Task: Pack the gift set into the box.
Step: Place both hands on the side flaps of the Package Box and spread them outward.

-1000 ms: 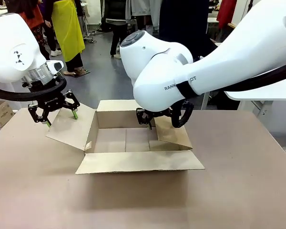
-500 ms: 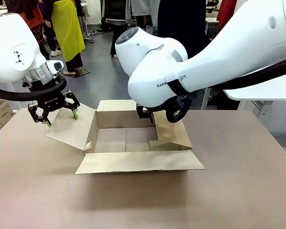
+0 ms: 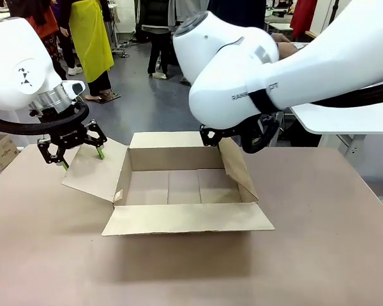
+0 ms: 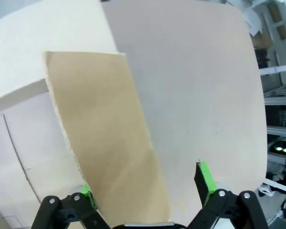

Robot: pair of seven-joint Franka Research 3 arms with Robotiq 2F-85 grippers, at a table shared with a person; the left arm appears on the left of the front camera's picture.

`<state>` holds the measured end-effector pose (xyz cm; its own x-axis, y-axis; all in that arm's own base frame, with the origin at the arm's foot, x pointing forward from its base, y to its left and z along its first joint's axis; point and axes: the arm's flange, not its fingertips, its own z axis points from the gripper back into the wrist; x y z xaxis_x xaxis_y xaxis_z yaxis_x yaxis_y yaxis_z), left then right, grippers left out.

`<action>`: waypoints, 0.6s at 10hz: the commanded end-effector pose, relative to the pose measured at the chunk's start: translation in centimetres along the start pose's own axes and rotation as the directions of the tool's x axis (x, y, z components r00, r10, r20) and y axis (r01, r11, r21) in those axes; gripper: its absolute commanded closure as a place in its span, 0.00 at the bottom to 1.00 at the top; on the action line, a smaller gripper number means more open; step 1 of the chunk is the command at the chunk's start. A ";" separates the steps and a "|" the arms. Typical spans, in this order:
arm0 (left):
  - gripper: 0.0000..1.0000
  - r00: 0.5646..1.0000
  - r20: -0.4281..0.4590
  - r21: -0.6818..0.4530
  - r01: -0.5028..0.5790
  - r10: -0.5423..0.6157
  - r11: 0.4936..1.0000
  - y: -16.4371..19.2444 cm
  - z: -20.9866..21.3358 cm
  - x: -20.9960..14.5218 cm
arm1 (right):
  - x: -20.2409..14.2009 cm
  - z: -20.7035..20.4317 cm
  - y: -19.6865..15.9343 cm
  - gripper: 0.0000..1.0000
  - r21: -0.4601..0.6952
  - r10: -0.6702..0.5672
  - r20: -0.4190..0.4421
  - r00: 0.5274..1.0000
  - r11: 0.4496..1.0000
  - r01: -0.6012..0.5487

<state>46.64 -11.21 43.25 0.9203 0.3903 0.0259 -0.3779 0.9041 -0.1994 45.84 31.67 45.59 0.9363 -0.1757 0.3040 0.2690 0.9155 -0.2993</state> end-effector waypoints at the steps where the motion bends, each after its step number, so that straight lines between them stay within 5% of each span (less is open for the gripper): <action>1: 0.00 1.000 0.005 0.016 -0.008 0.008 1.000 0.1 0.3 -0.1 | -0.4 -0.7 -5.2 0.00 0.091 -0.001 -0.039 0.999 0.996 0.004; 6: 0.00 1.000 0.005 0.016 -0.008 0.008 1.000 0.1 0.3 -0.1 | 0.0 -6.3 -16.0 0.00 0.455 -0.018 -0.104 0.994 0.888 0.063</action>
<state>46.64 -11.22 43.28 0.9204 0.3901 0.0263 -0.3775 0.9042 -0.1996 44.00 16.85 45.92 0.9326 -0.2566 0.2537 0.2445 0.9665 0.0786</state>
